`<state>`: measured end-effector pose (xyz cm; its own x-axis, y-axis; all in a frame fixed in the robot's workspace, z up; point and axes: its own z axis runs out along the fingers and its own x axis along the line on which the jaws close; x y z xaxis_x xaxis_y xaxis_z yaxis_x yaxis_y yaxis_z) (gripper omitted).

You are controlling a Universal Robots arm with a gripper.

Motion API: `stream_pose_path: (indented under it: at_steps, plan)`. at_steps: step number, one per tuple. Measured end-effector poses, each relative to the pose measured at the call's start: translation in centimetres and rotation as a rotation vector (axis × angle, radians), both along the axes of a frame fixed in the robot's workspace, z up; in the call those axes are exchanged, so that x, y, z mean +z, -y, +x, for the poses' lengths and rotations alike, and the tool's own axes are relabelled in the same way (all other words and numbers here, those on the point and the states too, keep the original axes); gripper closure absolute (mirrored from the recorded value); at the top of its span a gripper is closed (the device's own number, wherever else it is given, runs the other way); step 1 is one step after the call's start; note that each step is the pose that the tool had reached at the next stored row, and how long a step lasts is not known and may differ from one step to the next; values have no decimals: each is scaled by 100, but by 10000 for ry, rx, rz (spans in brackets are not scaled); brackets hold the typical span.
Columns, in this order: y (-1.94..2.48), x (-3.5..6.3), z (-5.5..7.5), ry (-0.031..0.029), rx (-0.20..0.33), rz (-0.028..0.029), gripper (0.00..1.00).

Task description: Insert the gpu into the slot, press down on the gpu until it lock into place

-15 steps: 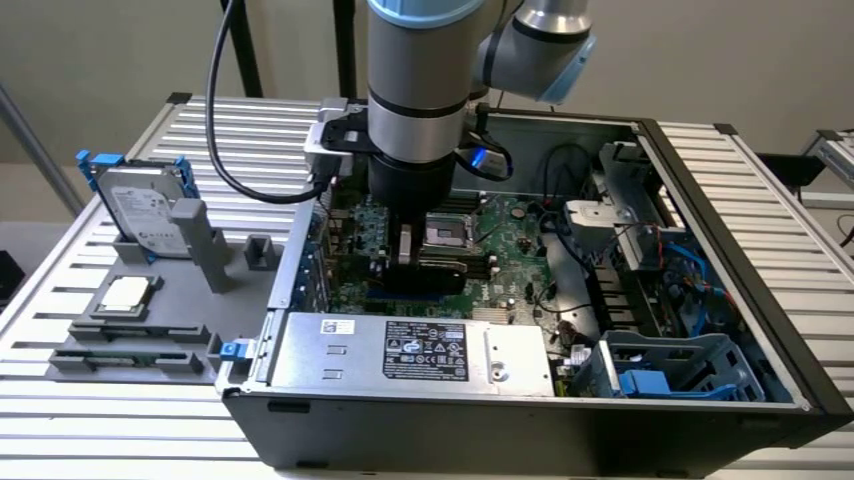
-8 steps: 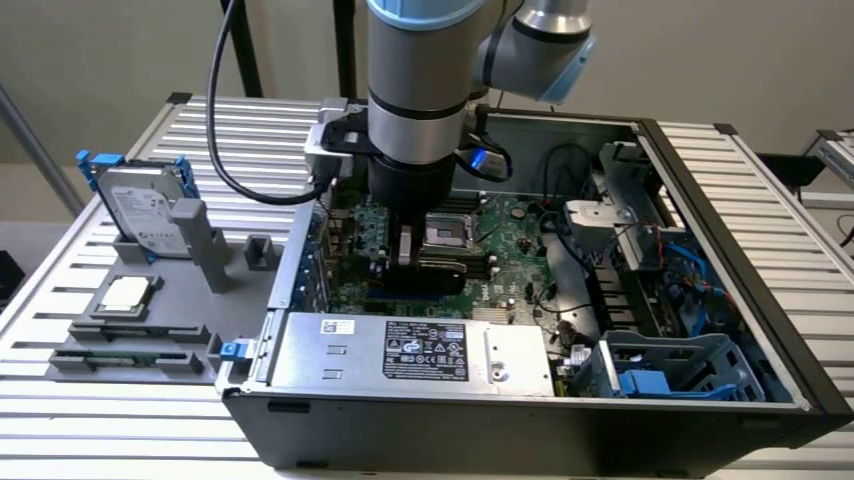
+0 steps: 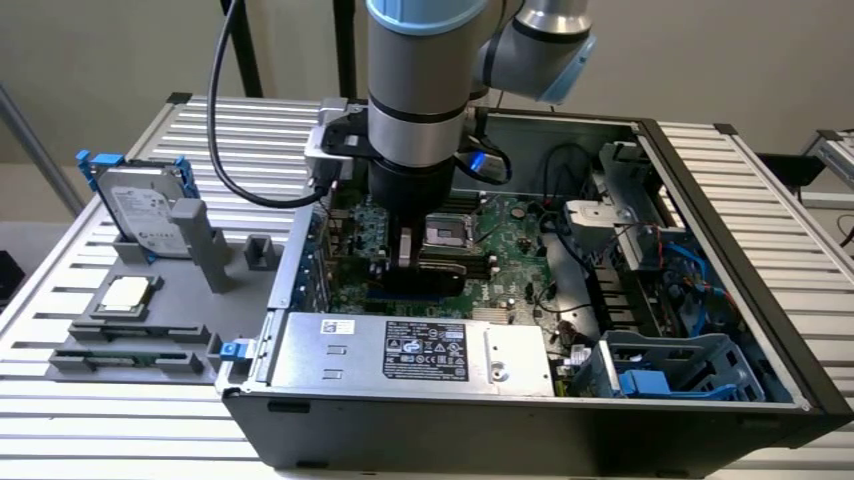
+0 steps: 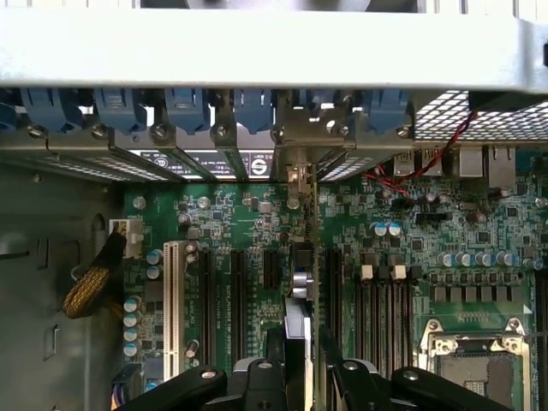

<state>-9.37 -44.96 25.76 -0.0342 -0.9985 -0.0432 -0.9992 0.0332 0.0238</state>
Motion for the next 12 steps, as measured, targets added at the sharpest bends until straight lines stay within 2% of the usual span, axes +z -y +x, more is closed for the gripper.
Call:
stream_pose_path:
  at_steps: [12]
  plan:
    - [0, -45, 1, -13, 62, -2, 74]
